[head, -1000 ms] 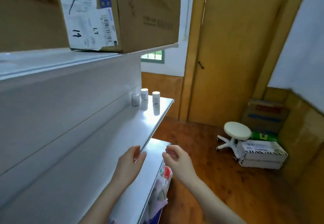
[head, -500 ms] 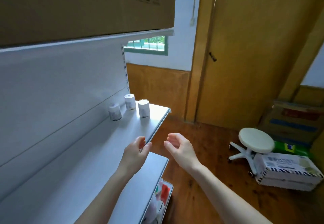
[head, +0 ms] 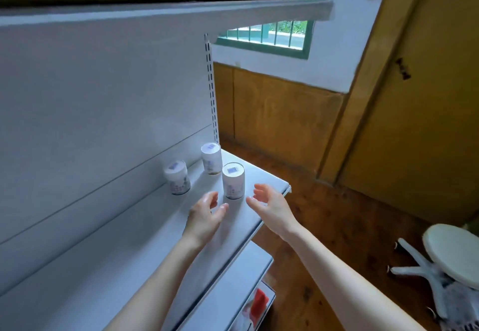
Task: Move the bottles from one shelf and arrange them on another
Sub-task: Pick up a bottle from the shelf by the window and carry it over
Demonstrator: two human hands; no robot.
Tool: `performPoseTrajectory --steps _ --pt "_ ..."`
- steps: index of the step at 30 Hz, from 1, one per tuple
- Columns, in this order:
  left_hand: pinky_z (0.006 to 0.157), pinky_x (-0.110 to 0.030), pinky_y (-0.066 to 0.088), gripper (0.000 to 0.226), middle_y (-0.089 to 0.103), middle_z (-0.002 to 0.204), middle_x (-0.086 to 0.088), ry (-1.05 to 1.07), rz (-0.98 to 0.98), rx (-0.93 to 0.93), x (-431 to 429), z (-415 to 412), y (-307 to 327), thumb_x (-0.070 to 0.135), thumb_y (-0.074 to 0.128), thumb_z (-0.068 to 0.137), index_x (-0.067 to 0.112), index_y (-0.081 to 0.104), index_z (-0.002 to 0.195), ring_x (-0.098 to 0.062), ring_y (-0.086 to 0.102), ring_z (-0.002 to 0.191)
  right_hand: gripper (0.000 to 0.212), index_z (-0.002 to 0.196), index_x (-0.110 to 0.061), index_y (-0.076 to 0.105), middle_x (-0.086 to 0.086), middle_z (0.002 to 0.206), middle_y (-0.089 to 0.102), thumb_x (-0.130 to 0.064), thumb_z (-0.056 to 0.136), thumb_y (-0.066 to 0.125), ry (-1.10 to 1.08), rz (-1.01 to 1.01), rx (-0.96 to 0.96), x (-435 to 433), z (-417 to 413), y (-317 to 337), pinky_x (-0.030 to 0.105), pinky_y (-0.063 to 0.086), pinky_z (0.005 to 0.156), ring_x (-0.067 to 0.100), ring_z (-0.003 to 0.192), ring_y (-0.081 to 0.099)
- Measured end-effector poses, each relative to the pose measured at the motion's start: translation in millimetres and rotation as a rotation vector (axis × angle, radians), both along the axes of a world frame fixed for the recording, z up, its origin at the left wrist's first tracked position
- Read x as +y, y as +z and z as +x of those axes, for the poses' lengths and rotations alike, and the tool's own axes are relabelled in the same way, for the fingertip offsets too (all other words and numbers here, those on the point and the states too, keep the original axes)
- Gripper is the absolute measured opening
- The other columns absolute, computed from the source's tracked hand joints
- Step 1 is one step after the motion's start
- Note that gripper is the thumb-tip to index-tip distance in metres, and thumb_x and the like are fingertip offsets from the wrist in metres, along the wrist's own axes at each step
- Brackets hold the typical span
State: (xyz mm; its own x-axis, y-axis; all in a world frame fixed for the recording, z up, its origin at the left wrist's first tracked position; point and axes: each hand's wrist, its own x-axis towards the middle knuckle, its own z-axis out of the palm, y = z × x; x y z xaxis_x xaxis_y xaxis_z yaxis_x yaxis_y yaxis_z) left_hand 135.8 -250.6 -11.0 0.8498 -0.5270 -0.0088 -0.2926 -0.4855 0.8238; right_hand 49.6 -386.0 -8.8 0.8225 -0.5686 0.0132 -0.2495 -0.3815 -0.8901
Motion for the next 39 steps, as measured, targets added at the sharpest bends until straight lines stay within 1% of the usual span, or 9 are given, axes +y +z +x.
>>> performPoseTrajectory --steps 7,10,12,16,21,24,28,35,39 --pt "0.099 -0.039 0.045 0.046 0.059 0.121 -0.004 -0.008 -0.025 0.051 -40.4 40.3 -6.8 0.021 0.065 0.082 0.01 0.05 0.124 -0.02 0.054 0.117 0.053 0.135 -0.013 0.04 0.002 0.141 0.046 -0.025 0.087 0.06 0.13 0.048 0.044 -38.2 52.1 -8.7 0.024 0.038 0.096 0.016 0.126 0.048" --pt "0.099 -0.039 0.047 0.036 0.066 0.114 -0.005 -0.02 -0.069 0.071 -44.7 47.9 -9.7 0.013 0.066 0.08 0.012 0.058 0.115 -0.018 0.062 0.106 0.042 0.126 -0.014 0.05 0.002 0.125 0.058 -0.015 0.085 0.062 0.216 0.088 -0.018 -43.9 59.5 -8.4 0.026 0.043 0.101 0.013 0.115 0.055" --pt "0.094 -0.037 0.05 0.029 0.069 0.105 -0.005 0.015 -0.112 0.079 -43.8 47.0 -8.2 0.013 0.068 0.079 0.013 0.063 0.108 -0.017 0.065 0.097 0.039 0.122 -0.017 0.054 0.002 0.118 0.062 -0.013 0.084 0.064 0.253 0.122 -0.046 -48.2 58.9 -3.5 0.021 0.047 0.094 0.009 0.104 0.058" --pt "0.082 -0.027 0.051 0.023 0.068 0.094 -0.003 0.118 -0.243 0.109 -34.1 27.6 7.4 0.019 0.067 0.08 0.015 0.066 0.102 -0.016 0.064 0.088 0.03 0.113 -0.023 0.058 0.004 0.102 0.068 -0.02 0.084 0.064 0.368 0.261 -0.085 -50.4 52.6 18.9 0.011 0.052 0.068 0.004 0.084 0.066" --pt "0.064 -0.006 0.048 0.017 0.067 0.088 0.005 0.291 -0.432 0.096 -7.4 -11.1 31.6 0.018 0.063 0.083 0.019 0.064 0.1 0.007 0.062 0.072 0.03 0.113 -0.019 0.059 0.009 0.1 0.069 -0.024 0.083 0.064 0.476 0.297 -0.1 -27.8 43.4 44.7 0.024 0.056 0.074 0.013 0.086 0.067" --pt "0.071 -0.014 0.052 0.012 0.067 0.086 0.009 0.405 -0.504 0.103 17.4 -40.9 41.7 0.019 0.061 0.085 0.03 0.061 0.088 0.008 0.062 0.07 0.024 0.108 -0.02 0.06 0.008 0.094 0.068 -0.023 0.084 0.063 0.57 0.334 -0.099 -2.0 33.3 55.4 0.02 0.056 0.07 0.009 0.082 0.066" --pt "0.086 -0.031 0.052 0.012 0.067 0.097 -0.005 0.558 -0.525 0.086 63.6 -79.3 52.0 0.016 0.057 0.087 0.023 0.06 0.097 -0.014 0.063 0.086 0.014 0.097 -0.027 0.06 0.006 0.087 0.066 -0.02 0.085 0.063 0.7 0.381 -0.083 47.8 21.0 65.0 0.019 0.054 0.069 0.009 0.075 0.064" --pt "0.089 -0.036 0.052 0.017 0.067 0.098 -0.008 0.754 -0.579 -0.007 173.2 -144.4 71.2 0.015 0.058 0.086 0.032 0.059 0.089 -0.02 0.063 0.09 0.017 0.102 -0.023 0.059 0.004 0.088 0.067 -0.018 0.086 0.062 0.923 0.374 -0.071 165.0 -9.3 86.5 0.023 0.056 0.072 0.01 0.074 0.064" --pt "0.086 -0.032 0.052 0.017 0.065 0.099 -0.009 0.852 -0.644 -0.047 257.4 -181.2 75.8 0.009 0.055 0.088 0.021 0.059 0.099 -0.018 0.063 0.087 0.018 0.102 -0.023 0.059 0.001 0.089 0.067 -0.015 0.086 0.061 1.05 0.371 -0.09 256.8 -34.1 99.2 0.021 0.056 0.069 0.01 0.077 0.064"
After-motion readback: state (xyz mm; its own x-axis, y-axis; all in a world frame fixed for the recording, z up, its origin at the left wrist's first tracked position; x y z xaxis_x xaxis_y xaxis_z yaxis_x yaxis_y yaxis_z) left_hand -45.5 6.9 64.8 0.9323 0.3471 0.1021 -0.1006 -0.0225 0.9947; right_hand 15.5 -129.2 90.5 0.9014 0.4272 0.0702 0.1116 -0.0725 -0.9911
